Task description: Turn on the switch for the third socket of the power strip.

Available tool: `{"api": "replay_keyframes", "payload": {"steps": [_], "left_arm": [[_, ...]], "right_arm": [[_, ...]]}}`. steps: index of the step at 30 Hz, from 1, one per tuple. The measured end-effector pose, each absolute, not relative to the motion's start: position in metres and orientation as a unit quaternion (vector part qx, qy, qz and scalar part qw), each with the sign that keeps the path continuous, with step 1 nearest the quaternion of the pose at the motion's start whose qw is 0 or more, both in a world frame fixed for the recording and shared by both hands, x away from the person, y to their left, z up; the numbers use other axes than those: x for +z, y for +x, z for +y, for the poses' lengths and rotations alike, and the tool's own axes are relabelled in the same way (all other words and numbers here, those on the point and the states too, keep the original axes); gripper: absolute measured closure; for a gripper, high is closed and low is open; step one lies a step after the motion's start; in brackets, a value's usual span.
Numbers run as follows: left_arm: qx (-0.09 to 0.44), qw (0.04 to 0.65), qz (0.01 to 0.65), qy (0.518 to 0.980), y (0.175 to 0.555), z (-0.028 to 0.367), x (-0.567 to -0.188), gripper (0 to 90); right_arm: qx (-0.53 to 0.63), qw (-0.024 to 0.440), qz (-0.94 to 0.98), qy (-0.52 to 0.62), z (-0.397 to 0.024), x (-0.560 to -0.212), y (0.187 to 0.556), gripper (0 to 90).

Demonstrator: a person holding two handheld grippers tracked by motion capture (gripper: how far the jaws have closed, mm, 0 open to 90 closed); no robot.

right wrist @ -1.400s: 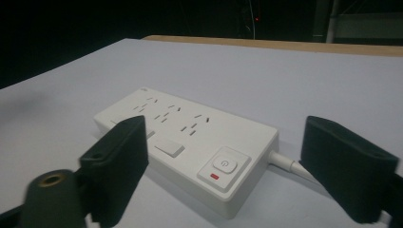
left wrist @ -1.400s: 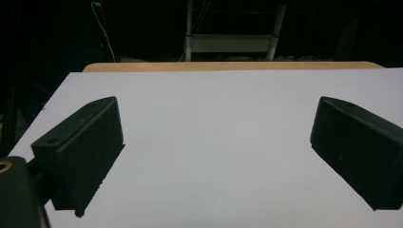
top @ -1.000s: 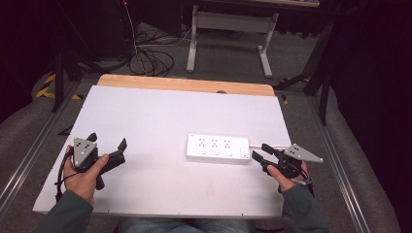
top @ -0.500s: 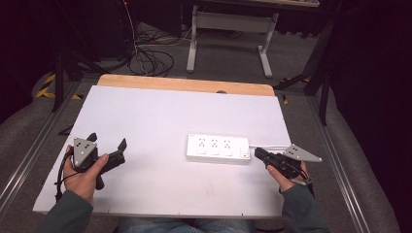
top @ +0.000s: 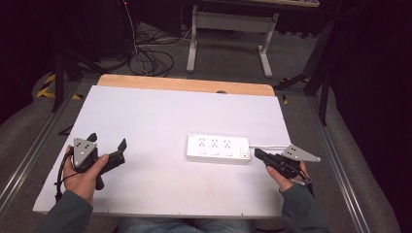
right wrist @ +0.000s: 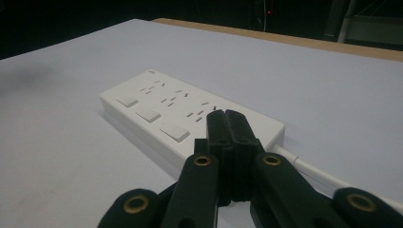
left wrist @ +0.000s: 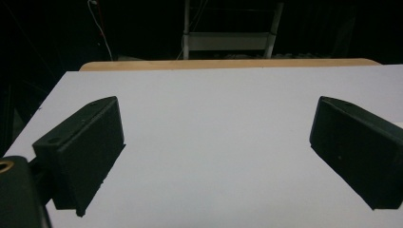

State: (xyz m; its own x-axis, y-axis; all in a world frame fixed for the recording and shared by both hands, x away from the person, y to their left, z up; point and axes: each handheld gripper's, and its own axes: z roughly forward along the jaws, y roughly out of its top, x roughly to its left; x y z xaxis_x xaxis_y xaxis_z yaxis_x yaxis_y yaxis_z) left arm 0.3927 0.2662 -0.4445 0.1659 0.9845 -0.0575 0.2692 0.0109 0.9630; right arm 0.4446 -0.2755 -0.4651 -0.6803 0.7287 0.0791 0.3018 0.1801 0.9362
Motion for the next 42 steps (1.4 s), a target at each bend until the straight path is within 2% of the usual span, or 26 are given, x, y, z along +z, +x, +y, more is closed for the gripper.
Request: {"api": "replay_keyframes", "payload": {"steps": [42], "left_arm": [[0.373, 0.47, 0.525, 0.603, 0.3903, 0.2675, -0.446, 5.8]], "right_arm": [[0.526, 0.198, 0.756, 0.336, -0.2674, -0.4646, 0.4516, 90.0]]}}
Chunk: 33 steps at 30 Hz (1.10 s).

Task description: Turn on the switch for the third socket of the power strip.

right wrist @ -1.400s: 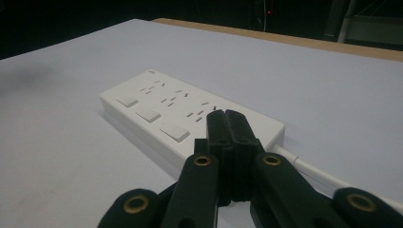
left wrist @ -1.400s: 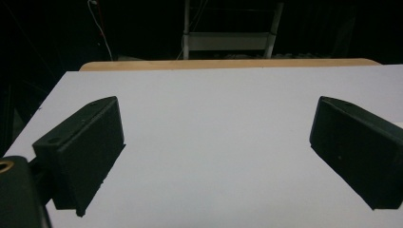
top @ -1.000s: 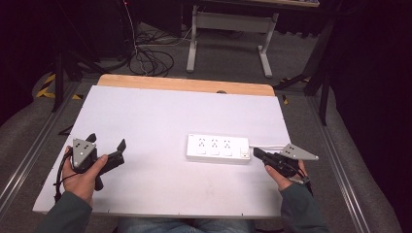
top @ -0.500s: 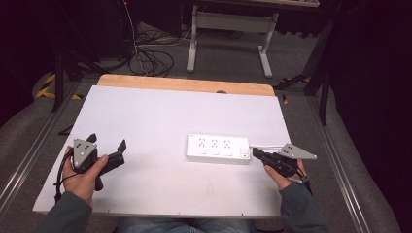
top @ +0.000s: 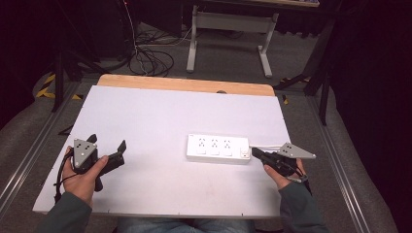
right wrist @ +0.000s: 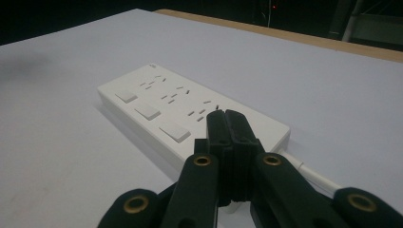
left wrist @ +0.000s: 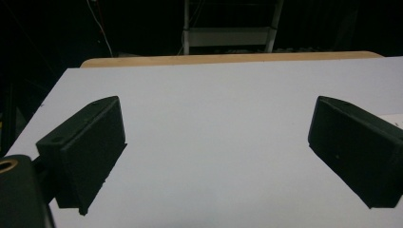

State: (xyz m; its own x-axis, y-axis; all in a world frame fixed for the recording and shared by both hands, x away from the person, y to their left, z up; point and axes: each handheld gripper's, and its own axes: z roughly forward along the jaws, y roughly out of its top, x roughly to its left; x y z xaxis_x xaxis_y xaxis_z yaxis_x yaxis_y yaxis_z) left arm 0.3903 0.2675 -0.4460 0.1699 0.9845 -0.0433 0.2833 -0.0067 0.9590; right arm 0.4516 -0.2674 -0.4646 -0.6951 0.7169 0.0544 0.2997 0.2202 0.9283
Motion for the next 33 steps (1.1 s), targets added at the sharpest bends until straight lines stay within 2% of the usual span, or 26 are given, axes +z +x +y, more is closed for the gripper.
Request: {"api": "replay_keyframes", "payload": {"steps": [33], "left_arm": [[0.375, 0.456, 0.534, 0.606, 0.381, 0.276, -0.447, 5.9]], "right_arm": [[0.521, 0.188, 0.769, 0.318, -0.252, -0.465, 0.462, 90.0]]}}
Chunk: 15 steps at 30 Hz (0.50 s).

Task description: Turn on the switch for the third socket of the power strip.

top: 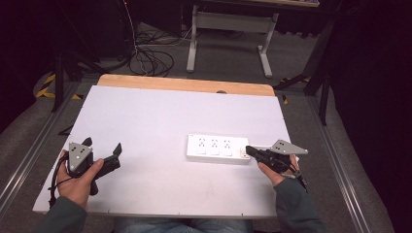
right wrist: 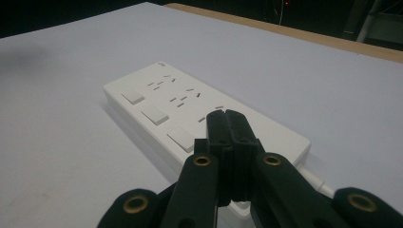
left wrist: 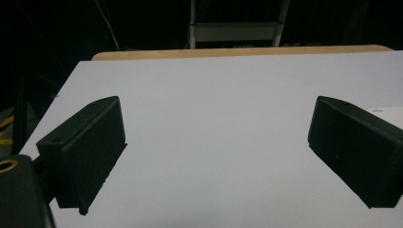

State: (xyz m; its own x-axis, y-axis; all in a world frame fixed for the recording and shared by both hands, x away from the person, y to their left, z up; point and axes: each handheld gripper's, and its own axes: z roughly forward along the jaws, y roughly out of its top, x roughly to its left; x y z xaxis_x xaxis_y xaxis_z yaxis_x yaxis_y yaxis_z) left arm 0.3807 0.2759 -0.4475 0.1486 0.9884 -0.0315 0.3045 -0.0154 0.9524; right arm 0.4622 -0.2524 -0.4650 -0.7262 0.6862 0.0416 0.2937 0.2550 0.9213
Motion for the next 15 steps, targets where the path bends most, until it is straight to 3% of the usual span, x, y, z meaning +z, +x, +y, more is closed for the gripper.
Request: {"api": "replay_keyframes", "payload": {"steps": [15], "left_arm": [[0.381, 0.448, 0.54, 0.602, 0.372, 0.283, -0.449, 6.1]], "right_arm": [[0.518, 0.178, 0.781, 0.301, -0.24, -0.466, 0.471, 90.0]]}}
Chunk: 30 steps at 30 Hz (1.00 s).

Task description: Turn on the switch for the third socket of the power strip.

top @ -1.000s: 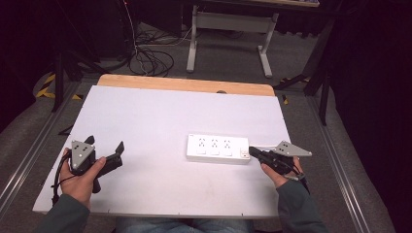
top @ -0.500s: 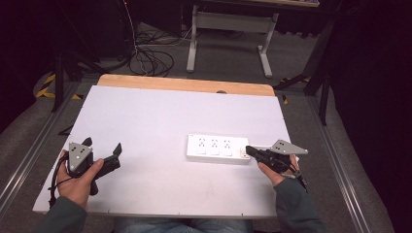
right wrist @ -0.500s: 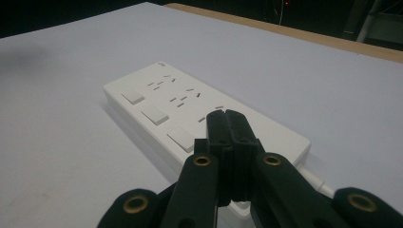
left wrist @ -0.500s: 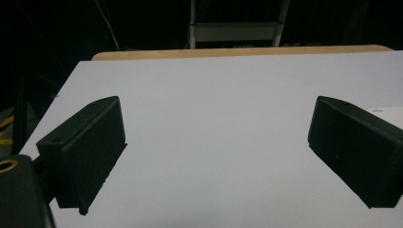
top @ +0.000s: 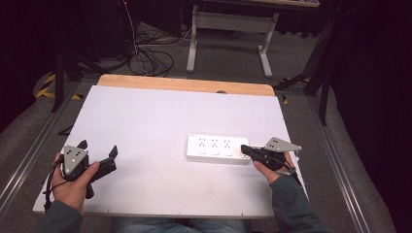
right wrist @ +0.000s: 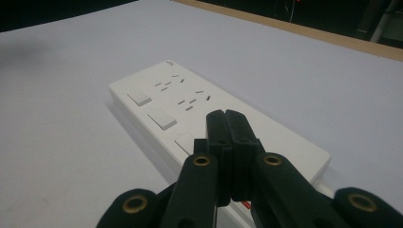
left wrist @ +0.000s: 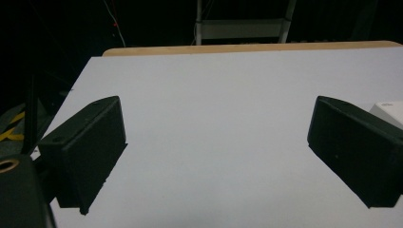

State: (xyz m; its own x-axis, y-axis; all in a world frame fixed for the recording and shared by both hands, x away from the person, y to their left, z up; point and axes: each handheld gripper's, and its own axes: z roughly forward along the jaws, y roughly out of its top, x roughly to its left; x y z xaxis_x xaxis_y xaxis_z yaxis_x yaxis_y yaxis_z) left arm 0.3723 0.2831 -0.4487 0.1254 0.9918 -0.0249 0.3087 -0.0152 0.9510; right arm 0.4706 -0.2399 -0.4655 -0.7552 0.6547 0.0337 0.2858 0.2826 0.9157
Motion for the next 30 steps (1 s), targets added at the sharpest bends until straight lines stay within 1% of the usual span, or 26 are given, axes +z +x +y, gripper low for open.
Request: {"api": "replay_keyframes", "payload": {"steps": [30], "left_arm": [[0.383, 0.445, 0.544, 0.599, 0.366, 0.289, -0.449, 6.3]], "right_arm": [[0.519, 0.172, 0.787, 0.286, -0.225, -0.465, 0.479, 90.0]]}}
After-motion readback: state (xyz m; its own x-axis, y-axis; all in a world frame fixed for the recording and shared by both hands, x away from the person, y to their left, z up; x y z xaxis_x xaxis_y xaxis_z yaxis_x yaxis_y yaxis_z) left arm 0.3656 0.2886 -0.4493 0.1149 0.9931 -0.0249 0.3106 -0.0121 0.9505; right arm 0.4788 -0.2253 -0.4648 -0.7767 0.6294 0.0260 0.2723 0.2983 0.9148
